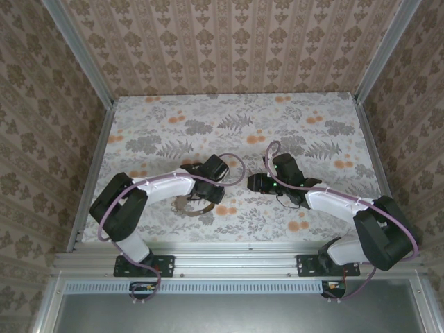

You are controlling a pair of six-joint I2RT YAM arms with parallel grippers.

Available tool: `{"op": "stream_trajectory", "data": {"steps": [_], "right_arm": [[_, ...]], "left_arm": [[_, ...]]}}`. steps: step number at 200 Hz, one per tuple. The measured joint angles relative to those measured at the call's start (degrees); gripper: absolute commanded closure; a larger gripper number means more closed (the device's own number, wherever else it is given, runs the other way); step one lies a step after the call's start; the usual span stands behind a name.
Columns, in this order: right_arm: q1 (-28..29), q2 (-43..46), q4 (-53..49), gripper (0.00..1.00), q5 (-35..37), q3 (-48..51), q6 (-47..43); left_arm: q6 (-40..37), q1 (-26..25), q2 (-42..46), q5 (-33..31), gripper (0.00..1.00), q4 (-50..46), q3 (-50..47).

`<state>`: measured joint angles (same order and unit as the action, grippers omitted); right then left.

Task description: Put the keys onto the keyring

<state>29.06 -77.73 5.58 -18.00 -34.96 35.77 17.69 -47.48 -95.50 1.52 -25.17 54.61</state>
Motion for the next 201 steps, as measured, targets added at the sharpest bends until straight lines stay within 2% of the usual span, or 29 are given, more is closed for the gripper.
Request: {"op": "stream_trajectory", "data": {"steps": [41, 80, 129, 162, 201], "right_arm": [[0.00, 0.00, 0.00, 0.55, 0.00, 0.00, -0.02], [0.00, 0.02, 0.00, 0.56, 0.00, 0.00, -0.02], [0.00, 1.53, -0.20, 0.56, -0.04, 0.00, 0.00], [0.00, 3.13, -1.20, 0.56, -0.28, -0.50, 0.02], [-0.55, 5.40, -2.16, 0.56, -1.77, -2.99, 0.04]], "left_arm": [[-0.04, 0.00, -0.98, 0.00, 0.83, 0.24, -0.63], [-0.61, 0.00, -0.98, -0.22, 1.00, 0.66, -0.61], [-2.80, 0.00, 2.49, -1.77, 1.00, -2.97, 0.46], [-6.32, 0.00, 9.03, -4.59, 1.00, -5.03, 3.87], [-11.15, 1.05, 18.73, -6.01, 1.00, -2.93, 3.67]]}}
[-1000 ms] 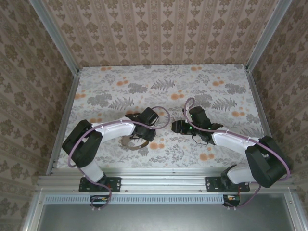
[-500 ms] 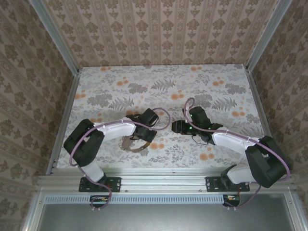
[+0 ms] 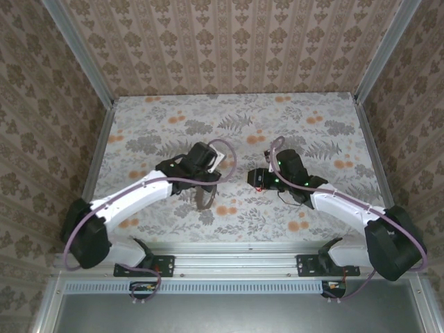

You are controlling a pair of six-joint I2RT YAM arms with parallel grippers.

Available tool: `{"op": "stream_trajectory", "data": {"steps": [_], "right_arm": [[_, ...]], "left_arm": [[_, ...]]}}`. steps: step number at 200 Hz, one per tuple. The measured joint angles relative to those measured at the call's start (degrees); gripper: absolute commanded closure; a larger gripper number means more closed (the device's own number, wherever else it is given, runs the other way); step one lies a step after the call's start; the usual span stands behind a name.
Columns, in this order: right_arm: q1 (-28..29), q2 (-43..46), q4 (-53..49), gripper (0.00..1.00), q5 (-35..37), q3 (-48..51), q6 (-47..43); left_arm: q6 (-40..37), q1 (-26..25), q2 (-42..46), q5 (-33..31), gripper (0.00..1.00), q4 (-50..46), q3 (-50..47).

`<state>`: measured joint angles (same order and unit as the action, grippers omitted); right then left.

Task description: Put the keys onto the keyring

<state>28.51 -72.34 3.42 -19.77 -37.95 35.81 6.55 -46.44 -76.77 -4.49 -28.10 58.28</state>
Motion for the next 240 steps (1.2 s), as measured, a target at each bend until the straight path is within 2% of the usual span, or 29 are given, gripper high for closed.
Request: {"op": "stream_trajectory", "data": {"steps": [20, 45, 106, 142, 178, 240], "right_arm": [[-1.22, 0.50, -0.31, 0.56, -1.77, -2.75, 0.17], [-3.26, 1.03, -0.31, 0.56, -4.44, -6.58, 0.28], [-6.67, 1.86, 0.81, 0.58, -11.04, -12.17, 1.09], [-6.95, 1.86, 1.64, 0.59, -12.79, -13.66, 1.88], [-6.93, 1.90, 5.11, 0.60, -15.72, -13.66, 3.28], [-5.90, 1.90, 11.23, 0.64, -21.11, -13.70, 3.85]], "left_arm": [[-2.47, 1.97, 3.50, 0.74, 1.00, 2.01, -0.15], [-6.16, 4.68, 6.54, 4.85, 1.00, 5.35, -0.59], [-11.58, 12.04, 8.11, 21.90, 1.00, 13.42, -0.83], [-13.49, 12.39, 7.91, 29.00, 1.00, 15.87, -0.74], [-14.12, 12.41, 7.80, 33.46, 1.00, 17.00, -0.20], [-14.08, 12.41, 3.37, 41.29, 1.00, 17.22, 5.84]]}}
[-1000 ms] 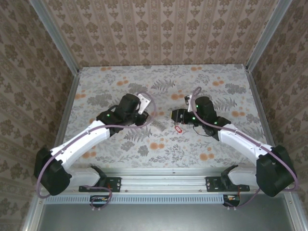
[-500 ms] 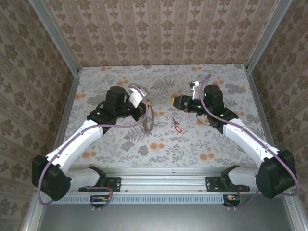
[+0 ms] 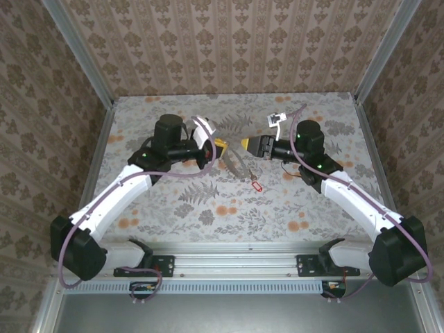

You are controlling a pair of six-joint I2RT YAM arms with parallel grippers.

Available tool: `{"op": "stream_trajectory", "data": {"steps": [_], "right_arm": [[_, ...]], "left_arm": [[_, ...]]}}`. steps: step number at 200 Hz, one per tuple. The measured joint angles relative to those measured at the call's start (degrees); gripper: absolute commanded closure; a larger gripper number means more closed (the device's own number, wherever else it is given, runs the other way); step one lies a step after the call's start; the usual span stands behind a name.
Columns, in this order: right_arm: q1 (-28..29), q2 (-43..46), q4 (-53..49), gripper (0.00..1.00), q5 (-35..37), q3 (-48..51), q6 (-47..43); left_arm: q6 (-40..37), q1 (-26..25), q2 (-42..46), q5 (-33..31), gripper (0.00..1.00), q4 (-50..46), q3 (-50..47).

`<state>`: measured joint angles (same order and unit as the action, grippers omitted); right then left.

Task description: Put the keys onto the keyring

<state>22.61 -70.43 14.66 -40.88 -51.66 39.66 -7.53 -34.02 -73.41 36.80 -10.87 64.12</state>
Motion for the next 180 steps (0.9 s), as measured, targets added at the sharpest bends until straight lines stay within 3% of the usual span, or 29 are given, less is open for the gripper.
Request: {"op": "stream_trajectory", "data": {"steps": [79, 180], "right_arm": [[0.92, 0.00, 2.12, 0.64, -4.66, -0.04, -0.92], [1.07, 0.00, 3.28, 0.65, -5.84, -0.04, -1.55]], "left_arm": [[1.51, 0.00, -3.17, 9.01, 1.00, -0.79, 3.50], [2.86, 0.00, -5.64, 14.60, 1.00, -3.21, 6.23]]}}
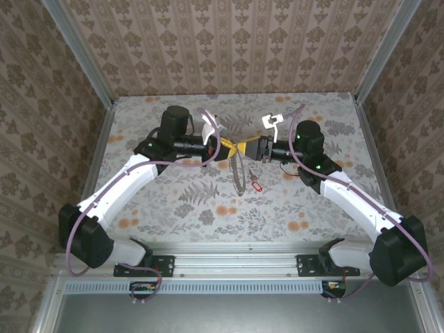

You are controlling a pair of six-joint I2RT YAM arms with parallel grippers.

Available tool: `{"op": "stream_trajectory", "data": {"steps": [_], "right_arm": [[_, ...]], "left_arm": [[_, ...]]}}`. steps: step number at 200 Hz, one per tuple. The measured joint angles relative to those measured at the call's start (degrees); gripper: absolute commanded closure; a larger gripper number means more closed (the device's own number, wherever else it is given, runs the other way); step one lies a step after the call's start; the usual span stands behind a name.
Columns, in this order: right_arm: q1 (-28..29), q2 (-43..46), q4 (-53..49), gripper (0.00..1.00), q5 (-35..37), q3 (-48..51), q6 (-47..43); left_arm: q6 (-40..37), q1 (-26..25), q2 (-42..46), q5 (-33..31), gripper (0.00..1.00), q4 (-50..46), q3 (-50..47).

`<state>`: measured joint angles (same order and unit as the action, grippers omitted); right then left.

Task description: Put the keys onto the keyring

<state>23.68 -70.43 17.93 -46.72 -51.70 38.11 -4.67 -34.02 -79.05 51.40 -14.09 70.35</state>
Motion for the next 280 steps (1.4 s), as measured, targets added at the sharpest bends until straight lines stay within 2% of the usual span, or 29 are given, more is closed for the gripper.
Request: {"op": "stream_trajectory", "data": {"steps": [101, 118, 137, 165, 196, 203, 218, 251, 280], "right_arm": [[0.59, 0.00, 0.17, 0.82, -1.38, 0.00, -0.42], [0.59, 0.00, 0.31, 0.87, -1.38, 0.00, -0.57], [0.59, 0.00, 0.42, 1.00, -1.33, 0.00, -1.16], [0.74, 0.00, 0.33, 1.00, -0.94, 0.04, -1.68], [1.11, 0.68, 0.31, 1.00, 2.12, 0.44, -1.95], [1.14, 1.14, 0.17, 1.00, 3.19, 0.68, -1.90], [1.11, 2.60, 0.22, 1.00, 5.20, 1.57, -1.86], [1.14, 4.90, 4.31, 1.00, 8.41, 4.15, -0.04], [1.14, 4.96, 9.42, 1.00, 10.56, 6.49, 2.84]], "left_arm": [[0.61, 0.00, -0.39, 2.47, 1.00, -0.59, 0.66], [0.81, 0.00, -0.44, 2.67, 1.00, -0.96, 0.92], [1.25, 0.17, -0.61, 2.93, 1.00, -1.86, 1.33], [1.75, 0.37, -0.74, 3.19, 1.00, -2.58, 1.44], [3.17, 0.37, -0.59, -0.52, 0.75, -3.04, 2.05], [4.04, 0.46, -0.24, -2.56, 0.73, -2.56, 1.86], [6.21, 1.99, 1.77, -6.95, 0.59, -0.24, 0.09], [11.10, 5.86, 7.96, -15.19, 0.57, 2.89, -4.11], [14.25, 5.92, 9.55, -16.74, 0.57, 5.09, -4.28]]}}
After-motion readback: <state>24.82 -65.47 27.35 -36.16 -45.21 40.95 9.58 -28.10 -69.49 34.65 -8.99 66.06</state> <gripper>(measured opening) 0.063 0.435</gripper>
